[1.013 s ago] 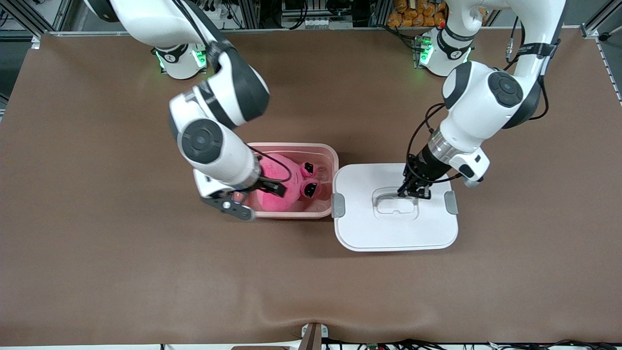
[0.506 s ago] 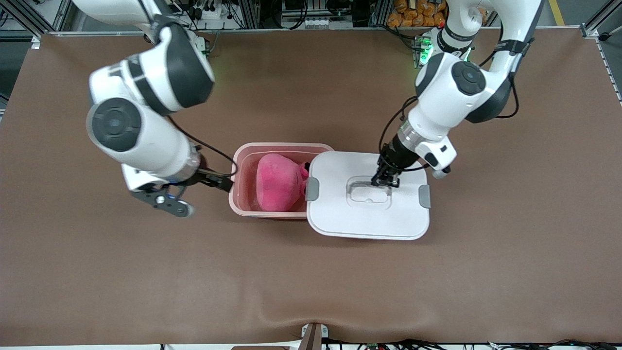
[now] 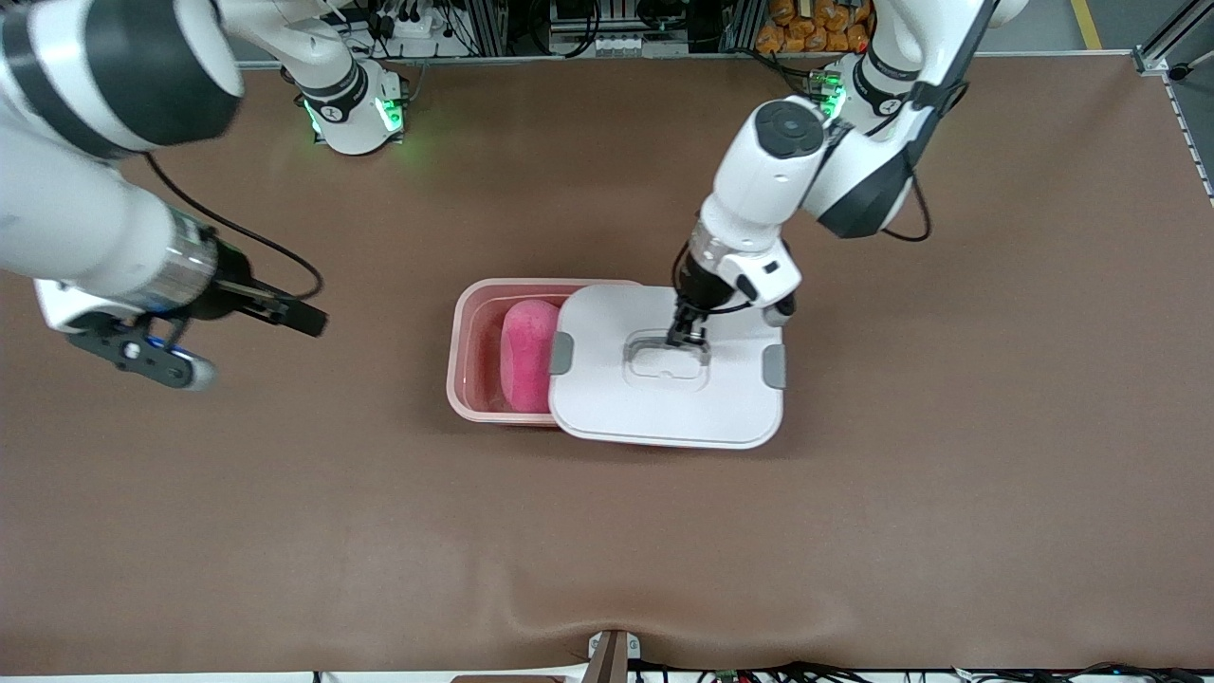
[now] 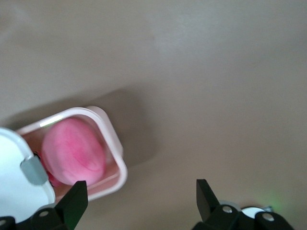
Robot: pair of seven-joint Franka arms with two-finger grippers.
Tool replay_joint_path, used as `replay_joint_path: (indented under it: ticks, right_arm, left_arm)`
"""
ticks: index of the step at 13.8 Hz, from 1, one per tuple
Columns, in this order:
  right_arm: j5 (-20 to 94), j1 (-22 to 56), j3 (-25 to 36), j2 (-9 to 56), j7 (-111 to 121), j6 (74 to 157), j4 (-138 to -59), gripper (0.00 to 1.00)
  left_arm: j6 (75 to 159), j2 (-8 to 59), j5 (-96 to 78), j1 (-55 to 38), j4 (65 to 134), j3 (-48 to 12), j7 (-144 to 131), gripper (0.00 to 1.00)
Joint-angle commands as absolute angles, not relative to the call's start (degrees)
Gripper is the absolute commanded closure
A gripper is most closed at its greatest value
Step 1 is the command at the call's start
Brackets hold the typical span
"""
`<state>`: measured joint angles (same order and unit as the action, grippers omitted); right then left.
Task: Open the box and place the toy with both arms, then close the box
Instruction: 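Lower the lid onto the box with the left gripper while the right gripper withdraws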
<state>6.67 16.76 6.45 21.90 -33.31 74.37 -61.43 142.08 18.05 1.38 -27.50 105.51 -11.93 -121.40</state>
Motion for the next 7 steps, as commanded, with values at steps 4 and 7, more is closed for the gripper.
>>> replay_joint_path:
  ticks: [4, 7]
  right_arm:
    - [6.3, 10.2, 5.4, 16.2, -26.1, 72.6, -63.3, 0.00]
    - [6.0, 7.2, 5.3, 13.1, -22.7, 71.7, -64.4, 0.00]
  left_arm:
    - [141.4, 22.3, 2.1, -30.5, 94.4, -11.8, -128.8, 1.00]
    - [138.3, 26.2, 3.0, -33.7, 89.4, -11.2, -133.3, 1.00]
